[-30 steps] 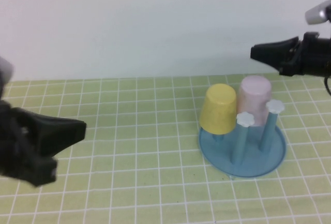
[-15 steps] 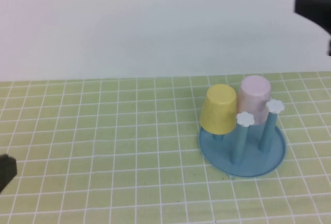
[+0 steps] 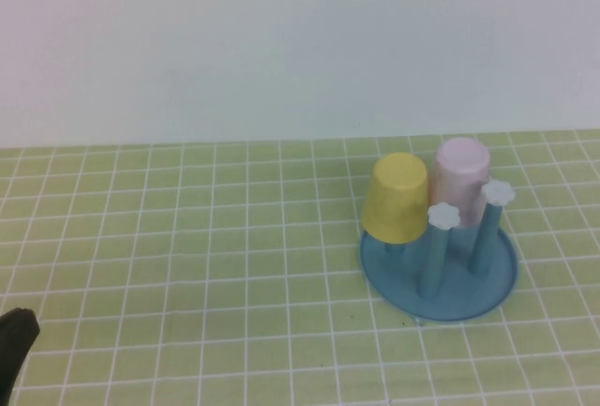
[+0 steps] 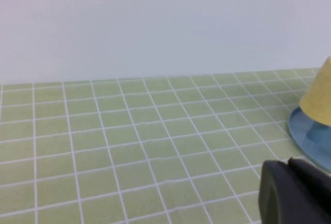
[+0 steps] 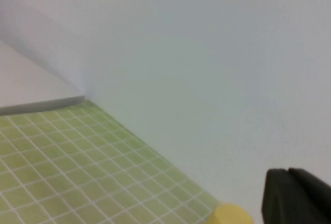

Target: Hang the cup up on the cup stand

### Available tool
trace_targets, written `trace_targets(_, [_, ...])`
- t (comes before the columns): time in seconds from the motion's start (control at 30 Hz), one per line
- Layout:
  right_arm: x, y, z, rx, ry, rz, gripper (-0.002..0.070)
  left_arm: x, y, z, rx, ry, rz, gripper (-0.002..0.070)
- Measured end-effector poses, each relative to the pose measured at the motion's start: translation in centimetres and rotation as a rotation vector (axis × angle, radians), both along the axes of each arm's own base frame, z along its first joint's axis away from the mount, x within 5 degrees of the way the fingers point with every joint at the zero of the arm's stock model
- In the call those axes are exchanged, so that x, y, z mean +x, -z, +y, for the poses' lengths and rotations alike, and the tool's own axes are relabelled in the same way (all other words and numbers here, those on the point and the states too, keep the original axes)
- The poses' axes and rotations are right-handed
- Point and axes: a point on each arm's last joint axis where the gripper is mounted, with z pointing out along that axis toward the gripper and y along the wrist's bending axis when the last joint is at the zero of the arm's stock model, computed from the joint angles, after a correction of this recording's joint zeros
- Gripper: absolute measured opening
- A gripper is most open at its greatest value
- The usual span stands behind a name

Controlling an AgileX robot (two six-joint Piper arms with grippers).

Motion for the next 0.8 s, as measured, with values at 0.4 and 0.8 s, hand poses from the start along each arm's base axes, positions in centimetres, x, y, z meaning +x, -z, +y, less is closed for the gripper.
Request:
trace_targets(0.4, [-2.3, 9.0, -1.4, 0.057, 0.198, 0.2, 0.0005, 0.1, -0.2, 0.0, -0.042, -0.013, -0.01, 0.0])
trace_targets(0.8, [-2.6, 9.2, -1.0, 0.11, 0.157, 0.223, 0.0005, 0.0, -0.1, -0.1, -0.041, 0.002, 0.003, 0.0])
